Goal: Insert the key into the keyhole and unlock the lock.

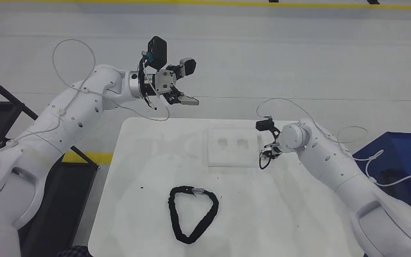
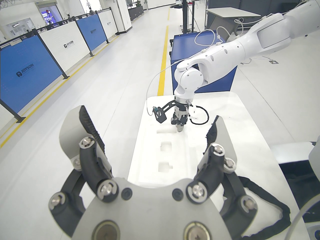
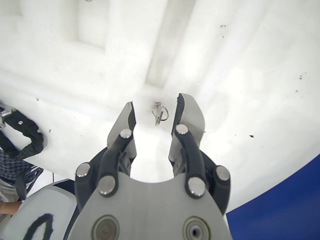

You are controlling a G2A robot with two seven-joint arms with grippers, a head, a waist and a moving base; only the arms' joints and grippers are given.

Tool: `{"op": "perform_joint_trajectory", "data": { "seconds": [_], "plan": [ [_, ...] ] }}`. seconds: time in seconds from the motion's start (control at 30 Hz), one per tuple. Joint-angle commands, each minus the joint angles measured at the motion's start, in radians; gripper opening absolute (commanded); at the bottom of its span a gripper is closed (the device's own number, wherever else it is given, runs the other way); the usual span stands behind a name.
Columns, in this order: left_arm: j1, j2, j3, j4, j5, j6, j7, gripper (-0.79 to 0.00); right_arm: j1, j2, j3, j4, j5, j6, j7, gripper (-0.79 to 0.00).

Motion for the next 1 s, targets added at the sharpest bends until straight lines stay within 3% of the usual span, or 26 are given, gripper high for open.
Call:
{"op": "perform_joint_trajectory", "data": {
  "seconds": [0.0, 0.2, 0.37, 0.67, 0.97],
  "plan": [
    [0.000, 0.000, 0.000, 0.000, 0.000, 0.000, 0.000, 0.000, 0.000, -0.004, 0.002, 0.006, 0.004, 0.003, 0.005, -0.529],
    [0.000, 0.000, 0.000, 0.000, 0.000, 0.000, 0.000, 0.000, 0.001, -0.014, 0.011, 0.034, 0.011, 0.014, 0.013, -0.616],
    [0.000, 0.000, 0.000, 0.000, 0.000, 0.000, 0.000, 0.000, 0.005, -0.025, 0.013, 0.059, 0.005, 0.013, 0.008, -0.785],
    [0.000, 0.000, 0.000, 0.000, 0.000, 0.000, 0.000, 0.000, 0.014, -0.036, 0.019, 0.062, -0.025, 0.019, 0.007, -0.785],
    [0.000, 0.000, 0.000, 0.000, 0.000, 0.000, 0.000, 0.000, 0.010, -0.018, 0.045, -0.047, -0.098, 0.085, 0.050, -0.785]
  ]
}}
